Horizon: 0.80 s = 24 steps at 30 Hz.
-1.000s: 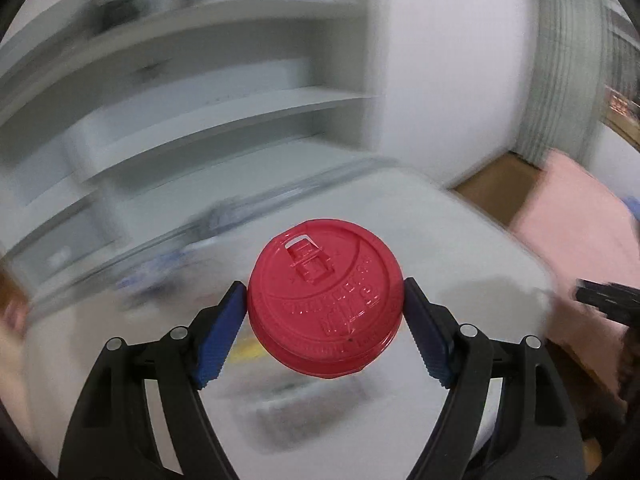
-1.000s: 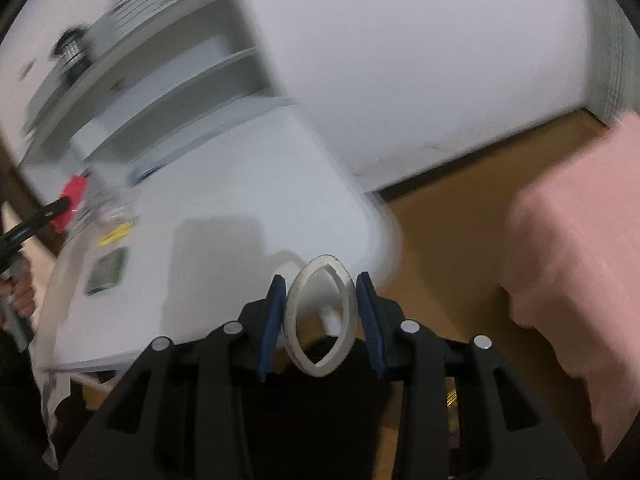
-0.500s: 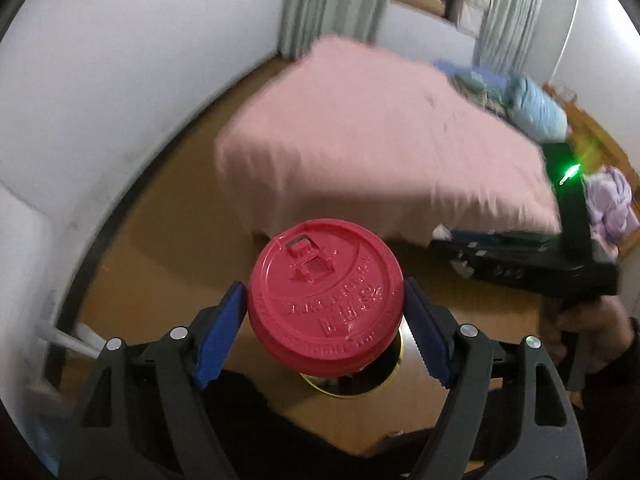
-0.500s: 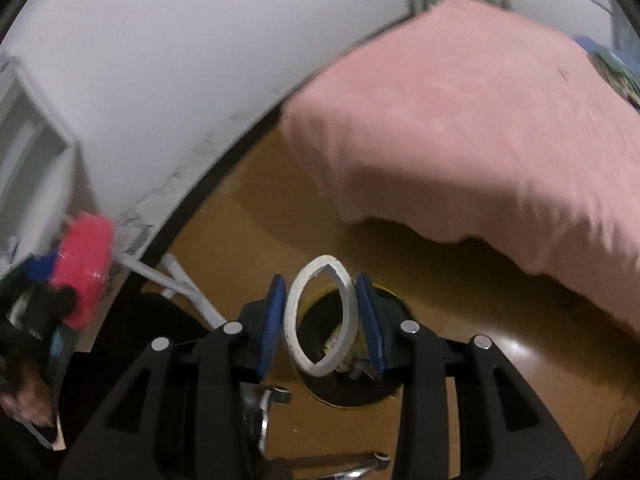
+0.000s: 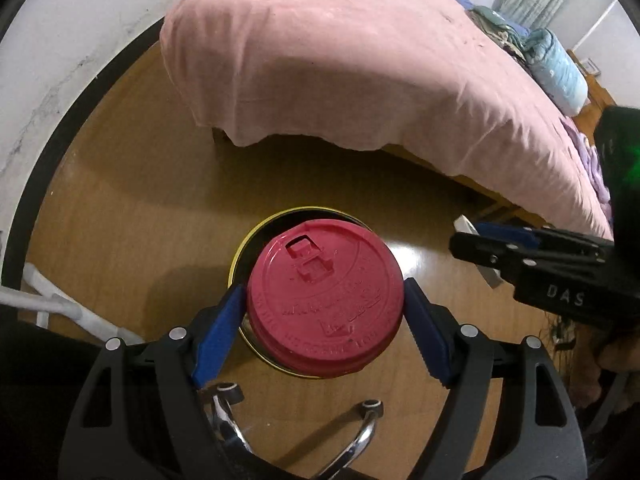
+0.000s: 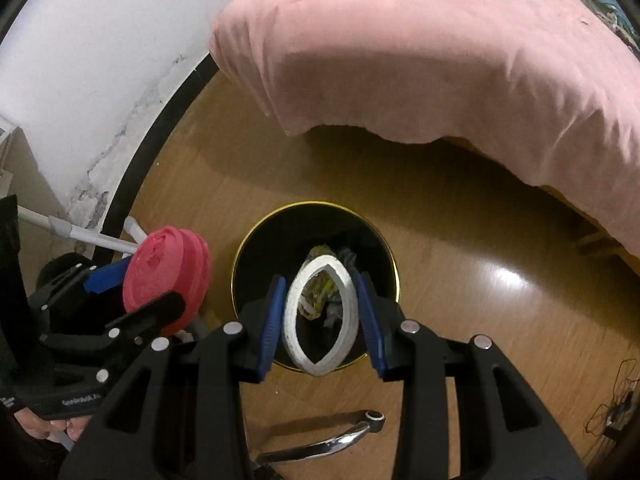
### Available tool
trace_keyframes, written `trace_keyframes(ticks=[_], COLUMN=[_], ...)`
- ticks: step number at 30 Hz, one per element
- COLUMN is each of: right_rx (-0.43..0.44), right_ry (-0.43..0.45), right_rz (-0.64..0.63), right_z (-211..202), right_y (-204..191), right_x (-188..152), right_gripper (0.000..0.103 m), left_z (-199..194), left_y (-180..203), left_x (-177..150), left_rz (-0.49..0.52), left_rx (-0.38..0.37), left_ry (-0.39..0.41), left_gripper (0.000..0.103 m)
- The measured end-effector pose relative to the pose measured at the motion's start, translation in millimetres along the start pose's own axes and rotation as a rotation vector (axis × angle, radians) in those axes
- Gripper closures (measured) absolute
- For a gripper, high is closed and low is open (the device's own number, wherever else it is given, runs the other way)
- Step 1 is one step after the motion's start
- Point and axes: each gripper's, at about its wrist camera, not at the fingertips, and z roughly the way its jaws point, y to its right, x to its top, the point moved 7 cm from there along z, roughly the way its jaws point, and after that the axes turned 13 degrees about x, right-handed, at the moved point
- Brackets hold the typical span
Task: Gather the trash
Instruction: 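Carry the red lid and clear ring over the black bin and open both tools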
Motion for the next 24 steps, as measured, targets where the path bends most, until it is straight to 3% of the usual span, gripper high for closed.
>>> trace_keyframes(ticks=[5, 7, 10, 17, 19, 21, 24], right_rx=[0.009, 0.013, 0.018, 0.026, 0.028, 0.027, 0.024], right_ry=[-0.005, -0.005, -0.011, -0.008, -0.005, 0.005, 0.017], right_rz=[-0.012, -0.02, -0.032, -0.035, -0.031, -0.036, -0.04], right_z=[4, 5, 6, 4, 5, 3, -1], right_y=[-7, -9, -9, -13, -12, -13, -16], right_x=[7, 7, 8, 9, 10, 11, 12], right_gripper=[0.066, 0.066, 0.066, 0.066, 0.059, 0.043, 0.041], left_z=[1, -2, -5, -4, -5, -5, -5], left_y=[12, 8, 6, 5, 6, 6, 6], left_x=[-1, -3, 0, 1, 1, 1, 1], left_rz=[0.03, 0.019, -0.007, -0.045, -0.045, -0.048, -0.053], left_rx=[-0.006, -0.006, -0.012, -0.027, -0.028, -0.028, -0.028], left_ry=[-0.014, -0.015, -0.012, -0.02, -0.019, -0.018, -0.017], left_gripper=[0.026, 0.016, 0.012, 0.012, 0.012, 0.012, 0.012])
